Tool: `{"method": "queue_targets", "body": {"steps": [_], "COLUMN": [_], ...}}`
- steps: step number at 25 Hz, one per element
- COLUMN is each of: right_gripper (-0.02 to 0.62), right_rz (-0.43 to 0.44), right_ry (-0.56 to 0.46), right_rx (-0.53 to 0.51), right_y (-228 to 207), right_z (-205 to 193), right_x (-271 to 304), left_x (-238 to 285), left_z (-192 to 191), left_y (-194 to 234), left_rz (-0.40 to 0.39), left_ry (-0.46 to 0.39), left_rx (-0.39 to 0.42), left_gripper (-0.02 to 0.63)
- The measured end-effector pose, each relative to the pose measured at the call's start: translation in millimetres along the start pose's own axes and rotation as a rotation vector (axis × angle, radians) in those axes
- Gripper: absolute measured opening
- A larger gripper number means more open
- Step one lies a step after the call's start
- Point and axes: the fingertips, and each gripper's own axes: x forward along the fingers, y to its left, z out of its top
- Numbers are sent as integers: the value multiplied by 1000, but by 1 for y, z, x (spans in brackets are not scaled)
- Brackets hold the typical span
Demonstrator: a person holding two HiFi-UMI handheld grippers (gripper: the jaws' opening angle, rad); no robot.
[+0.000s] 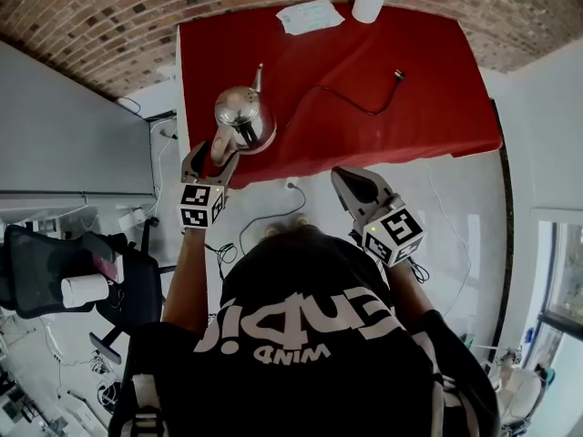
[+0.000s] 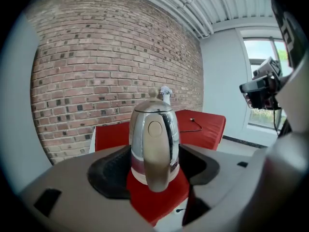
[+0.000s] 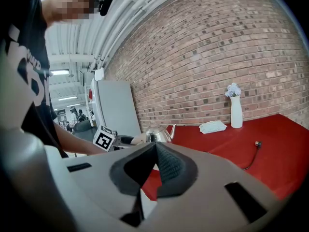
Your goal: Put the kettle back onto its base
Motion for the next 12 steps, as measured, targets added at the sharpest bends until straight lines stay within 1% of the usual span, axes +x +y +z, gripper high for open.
{"method": "queue_targets", "body": {"steps": [4,8,9,10,11,12], "right_gripper": [21,21,21,21,21,21], "right_rz": [16,35,39,42,46,50], "right_ry": [-5,-4,-4,-4,-4,-5], "right_rx": [-4,-8,-8,-9,-10,-11], "right_y": [5,10,11,13,15,17], "right_z": [1,1,1,1,0,0], "right_x": [3,4,4,5,4,4], "left_x": [-19,-45,-52,-59,-66,-73], "left_z": [14,34,38,42,46,48], "left_y": [-1,-2,-3,-4,-5,-8], "left_rz": [13,29,32,35,38,36], "left_ry": [-42,-95,-107,-117,-125,-128], "left_rx": [33,38,39,39,38,35], "left_gripper": [293,291,267,187,129,55]}}
